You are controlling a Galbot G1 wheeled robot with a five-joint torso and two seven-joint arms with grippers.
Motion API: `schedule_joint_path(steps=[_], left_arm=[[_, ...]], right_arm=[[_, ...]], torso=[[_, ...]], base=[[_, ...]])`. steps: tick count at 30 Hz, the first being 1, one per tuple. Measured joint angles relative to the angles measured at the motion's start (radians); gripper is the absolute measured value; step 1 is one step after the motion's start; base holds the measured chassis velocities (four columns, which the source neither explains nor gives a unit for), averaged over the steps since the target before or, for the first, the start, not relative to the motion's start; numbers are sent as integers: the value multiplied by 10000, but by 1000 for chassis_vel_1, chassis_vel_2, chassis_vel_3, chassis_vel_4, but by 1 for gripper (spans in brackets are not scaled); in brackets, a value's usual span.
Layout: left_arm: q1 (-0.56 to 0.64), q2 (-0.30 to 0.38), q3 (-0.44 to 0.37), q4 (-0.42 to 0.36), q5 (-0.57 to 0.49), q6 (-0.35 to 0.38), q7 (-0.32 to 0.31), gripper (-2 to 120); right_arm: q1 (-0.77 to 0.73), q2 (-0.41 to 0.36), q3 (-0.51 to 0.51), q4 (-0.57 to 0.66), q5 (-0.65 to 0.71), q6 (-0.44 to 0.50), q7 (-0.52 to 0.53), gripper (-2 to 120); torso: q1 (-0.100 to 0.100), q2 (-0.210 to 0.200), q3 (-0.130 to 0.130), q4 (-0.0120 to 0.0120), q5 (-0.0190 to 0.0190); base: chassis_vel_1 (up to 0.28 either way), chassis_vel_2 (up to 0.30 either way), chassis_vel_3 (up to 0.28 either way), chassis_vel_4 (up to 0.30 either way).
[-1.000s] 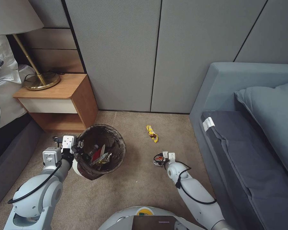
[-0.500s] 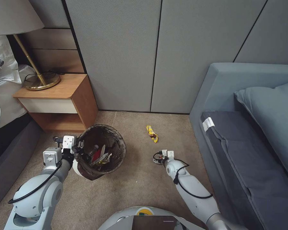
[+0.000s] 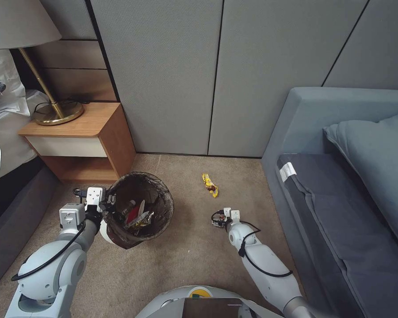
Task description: Pick up the trash bin, then pick up the garbage from the floor and place it into the trash bin.
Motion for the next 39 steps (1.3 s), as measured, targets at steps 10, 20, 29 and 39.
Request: schedule_joint_path(steps=[10, 20, 29, 39], left_arm=[[-69, -2, 9, 98, 11, 0, 20, 7], [-96, -12, 39, 125, 16, 0, 41, 7], [-73, -79, 82, 140, 76, 0, 93, 7], [-45, -111, 113, 162, 159, 0, 134, 7]], right_arm=[[-519, 7, 64, 295, -150, 18, -64, 73], [-686, -134, 58, 685, -130, 16, -61, 52], [-724, -271, -52, 901, -201, 7, -61, 30], [-685, -398, -83, 1206, -503, -2, -185, 7]], torso=[[0, 0, -1, -6, -5], [1, -3, 3, -5, -1], [1, -4, 5, -1, 3], [3, -6, 8, 6, 13]], base=[[0, 0, 0, 0], [0, 0, 0, 0], [0, 0, 0, 0], [0, 0, 0, 0]])
